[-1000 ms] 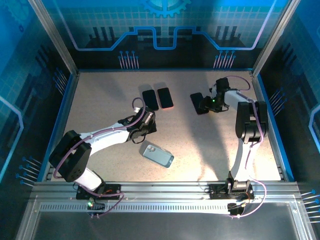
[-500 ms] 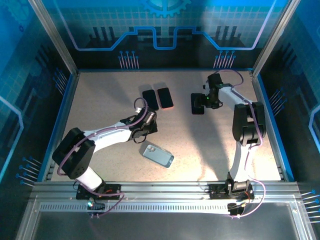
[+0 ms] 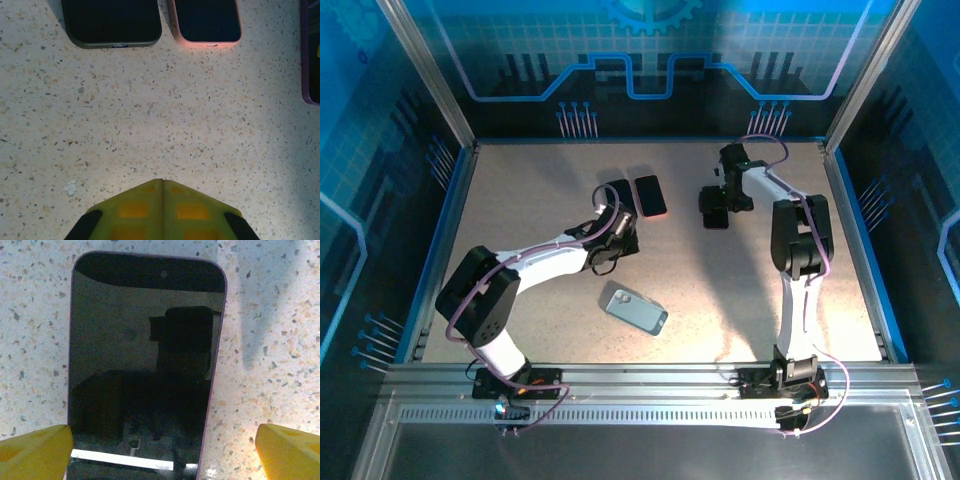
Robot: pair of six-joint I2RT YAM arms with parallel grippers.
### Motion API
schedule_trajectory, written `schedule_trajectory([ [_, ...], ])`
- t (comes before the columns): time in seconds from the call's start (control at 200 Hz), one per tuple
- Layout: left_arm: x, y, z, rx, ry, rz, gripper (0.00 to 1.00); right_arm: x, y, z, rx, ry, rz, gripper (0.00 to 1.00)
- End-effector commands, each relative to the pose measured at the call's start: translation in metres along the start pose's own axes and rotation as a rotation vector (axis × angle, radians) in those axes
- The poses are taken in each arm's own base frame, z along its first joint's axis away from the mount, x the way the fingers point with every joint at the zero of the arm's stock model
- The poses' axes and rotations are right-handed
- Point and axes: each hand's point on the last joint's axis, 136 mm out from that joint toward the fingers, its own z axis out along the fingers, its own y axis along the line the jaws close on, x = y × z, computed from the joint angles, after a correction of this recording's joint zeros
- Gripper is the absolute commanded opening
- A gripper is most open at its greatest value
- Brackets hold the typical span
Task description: Put the phone into the phone case
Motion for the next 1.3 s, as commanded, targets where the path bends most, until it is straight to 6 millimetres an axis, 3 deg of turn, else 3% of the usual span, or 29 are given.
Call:
schedule_trajectory([
  [0.0,-0.002,0.001,0.002,0.014,0.005,0.008,0.00,-0.007,0.010,0.000,0.006,0.001,-0.012,0.95],
  [0.2,-0.002,0.008,0.003,0.007,0.006,-0.006,0.00,-0.007,0.019,0.008,0.035,0.043,-0.029,0.95],
  [0.765,-0.003,0.015,0.001,0.006,-0.006,-0.028,0.00,0.011,0.009,0.015,0.078,0.140,0.043,0.83],
  [0.78,-0.003,0.016,0.001,0.004,-0.007,-0.029,0.00,0.017,0.008,0.024,0.081,0.166,0.042,0.83],
  [0.82,-0.003,0.016,0.000,0.004,-0.009,-0.030,0.00,0.020,0.008,0.028,0.081,0.183,0.044,0.82],
  [0.891,-0.003,0.016,0.000,0.004,-0.012,-0.033,0.00,0.023,0.008,0.031,0.078,0.202,0.045,0.73],
  [1.031,-0.003,0.017,-0.001,0.006,-0.014,-0.042,0.00,0.025,0.009,0.032,0.077,0.208,0.044,0.69],
  [1.151,-0.003,0.018,-0.002,0.004,-0.018,-0.041,0.00,0.028,0.009,0.032,0.072,0.213,0.045,0.59],
  [1.271,-0.005,0.018,-0.004,0.001,-0.023,-0.034,0.00,0.032,0.013,0.030,0.047,0.197,0.017,0.52],
  [1.296,-0.004,0.017,-0.005,0.004,-0.023,-0.034,0.00,0.026,0.016,0.019,0.034,0.167,0.009,0.50],
])
